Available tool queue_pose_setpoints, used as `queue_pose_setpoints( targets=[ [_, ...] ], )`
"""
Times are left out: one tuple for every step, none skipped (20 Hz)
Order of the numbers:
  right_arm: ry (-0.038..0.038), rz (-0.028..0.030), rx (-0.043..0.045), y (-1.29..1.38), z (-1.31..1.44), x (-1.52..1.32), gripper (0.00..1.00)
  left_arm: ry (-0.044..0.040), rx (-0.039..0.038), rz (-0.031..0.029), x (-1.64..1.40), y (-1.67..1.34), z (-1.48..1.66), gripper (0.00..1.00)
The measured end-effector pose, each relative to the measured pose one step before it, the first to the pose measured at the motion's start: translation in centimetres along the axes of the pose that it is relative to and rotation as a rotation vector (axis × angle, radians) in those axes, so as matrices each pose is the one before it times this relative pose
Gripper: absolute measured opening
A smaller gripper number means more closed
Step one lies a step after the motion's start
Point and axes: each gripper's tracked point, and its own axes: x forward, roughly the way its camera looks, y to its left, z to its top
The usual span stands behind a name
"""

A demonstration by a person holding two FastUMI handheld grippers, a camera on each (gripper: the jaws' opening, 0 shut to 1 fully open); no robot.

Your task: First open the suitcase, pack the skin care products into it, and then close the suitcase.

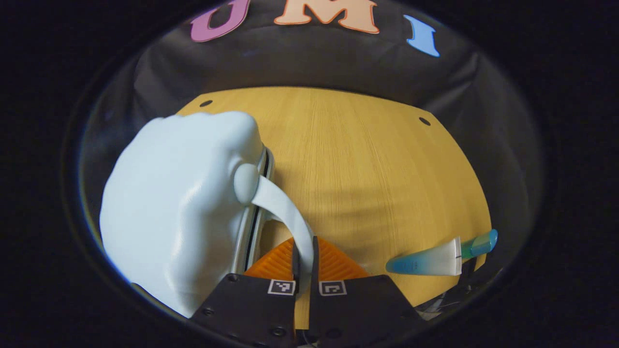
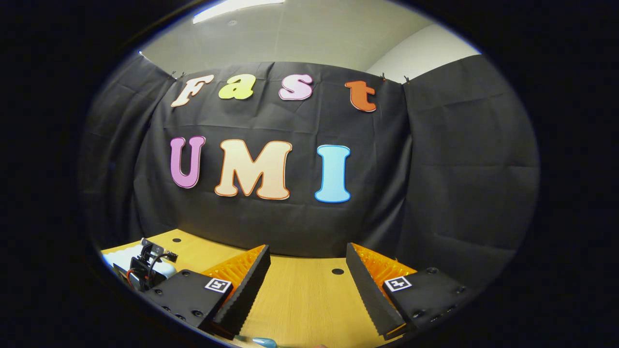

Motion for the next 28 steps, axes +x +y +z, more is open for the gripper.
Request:
queue_pose_setpoints(
  targets=[
    [-0.00298, 0.00532, 0.00384, 0.246, 0.019, -0.094, 0.99, -0.01567, 0.01811, 0.00195, -0.528, -0.237, 0.798, 0.02],
    [-0.00409, 0.00535, 0.00412, 0.259, 0.063, 0.024, 0.99, -0.01247, -0.00917, -0.01406, -0.527, -0.447, 0.46, 0.01],
    [-0.00251, 0.00342, 0.00361, 0.254, 0.056, 0.01, 0.99, -0.02272, -0.03466, -0.01794, -0.537, -0.287, 0.959, 0.01],
    [0.00069, 0.00186, 0.00773, 0.121, -0.151, 0.031, 0.99, -0.01601, -0.02924, -0.01796, -0.757, 0.058, 0.548, 0.0],
    [0.00269, 0.0059, 0.01289, 0.333, -0.041, 0.086, 0.99, -0.01934, -0.013, -0.0141, -0.894, -0.097, 0.939, 0.0],
    [0.00372, 0.00729, 0.01487, 0.465, -0.164, 0.121, 0.98, -0.02124, -0.00274, -0.00621, -0.865, -0.077, 0.744, 0.0],
    [0.00388, 0.00688, 0.01148, 0.397, -0.131, 0.145, 0.98, -0.00977, 0.01025, -0.00305, -0.936, -0.136, 0.75, 0.0],
    [0.00279, 0.00552, 0.00709, 0.359, -0.153, 0.092, 0.99, -0.01353, 0.007, 0.00037, -0.833, -0.06, 0.676, 0.0],
    [0.00072, 0.00627, 0.00449, 0.428, 0.042, 0.109, 1.0, -0.01346, 0.00534, 0.00203, -0.707, 0.105, 0.789, 0.0],
    [-0.00012, 0.0071, 0.00235, 0.486, -0.103, 0.026, 0.99, -0.00777, 0.01005, -0.00383, -0.62, 0.062, 0.632, 0.0],
    [-0.00046, 0.009, 0.00085, 0.505, -0.01, 0.043, 0.99, -0.01546, 0.00076, -0.00006, -0.676, 0.119, 0.862, 0.0],
    [0.00023, 0.00948, -0.00126, 0.563, -0.034, 0.017, 0.99, -0.01231, 0.00345, 0.00278, -0.715, 0.114, 0.679, 0.0],
    [-0.00141, 0.00863, -0.00175, 0.547, 0.066, 0.053, 0.99, -0.01229, 0.00251, 0.00132, -0.698, 0.325, 0.737, 0.0],
    [-0.00067, 0.0069, -0.00179, 0.546, 0.006, 0.032, 0.99, -0.01319, -0.00625, 0.00447, -0.626, 0.872, 0.073, 0.0],
    [-0.00149, 0.00688, -0.00033, 0.534, 0.076, 0.05, 0.99, -0.00943, 0.00453, -0.00006, -0.808, 0.838, 0.362, 0.0],
    [-0.00092, 0.00722, -0.00065, 0.559, -0.06, -0.067, 0.99, -0.0135, 0.00389, 0.00551, -0.597, 0.958, 0.581, 0.0],
    [-0.0003, 0.00506, -0.00167, 0.535, -0.004, 0.054, 0.99, -0.01605, 0.00614, 0.01087, -0.643, 1.099, 0.749, 0.0],
    [0.00066, 0.00528, -0.00083, 0.499, -0.031, 0.061, 0.99, -0.00981, 0.0103, 0.01489, -0.286, 1.357, 1.142, 0.0],
    [0.00088, 0.00498, 0.0008, 0.534, -0.028, 0.047, 0.99, -0.01793, 0.00606, 0.01423, -0.338, 1.359, 0.975, 0.0],
    [0.00192, 0.00312, 0.00186, 0.553, -0.12, 0.071, 0.99, -0.01403, 0.00535, 0.01912, -0.349, 1.398, 0.565, 0.0],
    [0.00181, 0.00207, 0.00278, 0.564, -0.028, 0.045, 0.99, -0.01144, 0.00515, 0.01592, -0.279, 1.367, 0.707, 0.0],
    [0.00297, 0.00129, 0.00318, 0.503, -0.167, 0.021, 0.99, -0.01567, -0.00234, 0.01573, -0.396, 1.324, 0.519, 0.0],
    [0.00079, 0.00093, 0.00259, 0.545, 0.011, -0.026, 0.99, -0.00979, 0.00266, 0.0127, -0.227, 1.249, 0.428, 0.0],
    [-0.00364, -0.00071, 0.00012, 0.548, 0.083, -0.004, 0.99, -0.00934, 0.00247, 0.01542, -0.028, 1.248, 0.389, 0.0],
    [-0.00611, -0.00261, -0.00286, 0.478, 0.182, 0.027, 0.99, -0.00944, 0.00036, 0.02112, -0.019, 1.39, 0.277, 0.0],
    [-0.00636, -0.00431, -0.00461, 0.454, 0.194, -0.008, 0.99, -0.00938, 0.00582, 0.01919, 0.011, 1.378, 0.28, 0.0],
    [-0.00758, -0.00661, -0.00316, 0.482, 0.258, 0.052, 0.99, -0.00772, 0.00686, 0.01236, 0.148, 1.283, 0.453, 0.0],
    [-0.0071, -0.0072, -0.00088, 0.375, 0.149, 0.001, 1.0, -0.00759, 0.00131, 0.01146, 0.044, 1.196, 0.19, 0.0]
  ],
)
